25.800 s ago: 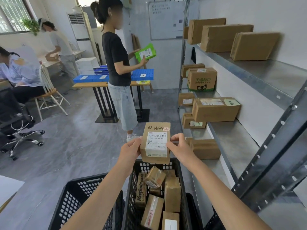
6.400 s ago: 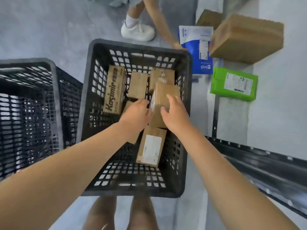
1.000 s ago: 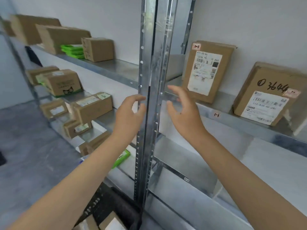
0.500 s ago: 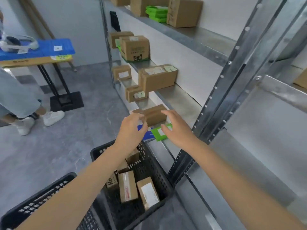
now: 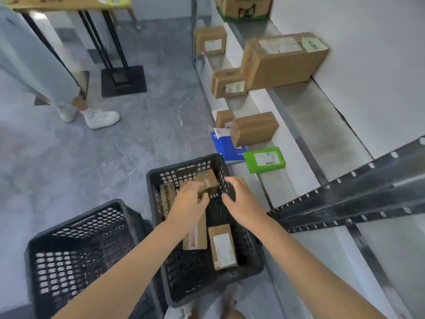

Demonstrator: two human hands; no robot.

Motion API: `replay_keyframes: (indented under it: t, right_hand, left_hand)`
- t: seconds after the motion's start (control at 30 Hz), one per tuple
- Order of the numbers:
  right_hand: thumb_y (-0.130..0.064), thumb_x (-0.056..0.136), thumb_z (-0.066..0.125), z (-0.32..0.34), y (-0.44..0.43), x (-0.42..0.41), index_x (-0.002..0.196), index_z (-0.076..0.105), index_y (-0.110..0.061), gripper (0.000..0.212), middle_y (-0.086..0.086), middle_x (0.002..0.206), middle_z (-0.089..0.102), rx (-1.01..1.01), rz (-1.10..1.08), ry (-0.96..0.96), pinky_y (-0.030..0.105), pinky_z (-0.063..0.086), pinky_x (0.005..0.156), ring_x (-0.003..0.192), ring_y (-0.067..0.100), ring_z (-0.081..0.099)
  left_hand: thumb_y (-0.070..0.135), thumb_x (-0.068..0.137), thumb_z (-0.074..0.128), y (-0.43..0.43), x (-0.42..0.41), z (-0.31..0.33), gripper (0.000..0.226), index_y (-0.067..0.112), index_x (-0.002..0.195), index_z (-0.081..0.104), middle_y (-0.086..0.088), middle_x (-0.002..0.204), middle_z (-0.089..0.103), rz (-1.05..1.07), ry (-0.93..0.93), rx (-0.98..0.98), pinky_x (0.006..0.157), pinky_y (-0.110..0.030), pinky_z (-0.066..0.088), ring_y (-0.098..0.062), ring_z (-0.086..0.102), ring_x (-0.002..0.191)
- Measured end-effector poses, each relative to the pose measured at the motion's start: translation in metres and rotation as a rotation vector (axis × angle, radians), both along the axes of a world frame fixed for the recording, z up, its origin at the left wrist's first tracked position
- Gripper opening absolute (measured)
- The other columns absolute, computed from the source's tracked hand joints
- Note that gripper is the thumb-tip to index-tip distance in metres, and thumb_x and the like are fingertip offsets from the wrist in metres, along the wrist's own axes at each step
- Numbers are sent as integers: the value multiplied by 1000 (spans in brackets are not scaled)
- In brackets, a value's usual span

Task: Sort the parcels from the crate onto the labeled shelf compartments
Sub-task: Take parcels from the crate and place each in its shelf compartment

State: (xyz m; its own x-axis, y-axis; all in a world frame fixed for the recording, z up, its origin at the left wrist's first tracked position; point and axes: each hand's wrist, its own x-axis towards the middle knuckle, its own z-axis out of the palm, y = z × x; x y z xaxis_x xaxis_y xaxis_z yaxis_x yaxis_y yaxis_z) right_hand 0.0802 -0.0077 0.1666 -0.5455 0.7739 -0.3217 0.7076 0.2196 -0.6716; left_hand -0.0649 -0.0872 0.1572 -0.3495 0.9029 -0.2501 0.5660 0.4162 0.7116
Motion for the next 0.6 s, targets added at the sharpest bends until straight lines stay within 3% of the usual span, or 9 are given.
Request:
replay_keyframes:
  t: [0.17,0.33,0.4,0.47,0.6]
  right_hand:
    - [-24,101,53,-84,17,5,149,33,-14,54,4,151,32,-241,-47,-142,27,31,111,138,19,38]
    - [-30,101,52,-181,21,15,156,16,-14,68,5,158,14,-527,-43,-282,35,34,112,141,24,35]
    - [-31,101,52,-223,17,22,156,18,-14,66,6,158,16,-573,-74,-310,34,35,110,140,23,35]
    - [-27,100,54,-264,15,26,153,26,-14,60,7,154,26,-597,-146,-329,30,39,103,135,22,42]
    - [-28,98,55,-339,5,27,149,29,-11,60,11,149,31,-645,-241,-511,40,43,107,131,30,45]
  left_hand:
    - [16,99,52,14,2,-62,36,12,135,54,-4,133,57,98,-57,-146,108,-31,41,-20,52,126]
    - [19,102,47,11,14,-146,35,12,136,52,-7,129,61,212,-163,-337,101,-32,45,-24,58,119]
    - [20,103,45,3,26,-189,30,10,129,55,-10,114,65,255,-212,-438,94,-35,50,-26,63,108]
    - [21,103,44,0,36,-231,26,9,124,56,-6,102,65,236,-238,-527,82,-29,49,-22,63,96]
    - [19,102,46,-10,57,-306,21,6,111,60,-14,107,68,296,-301,-610,85,-33,47,-30,64,103]
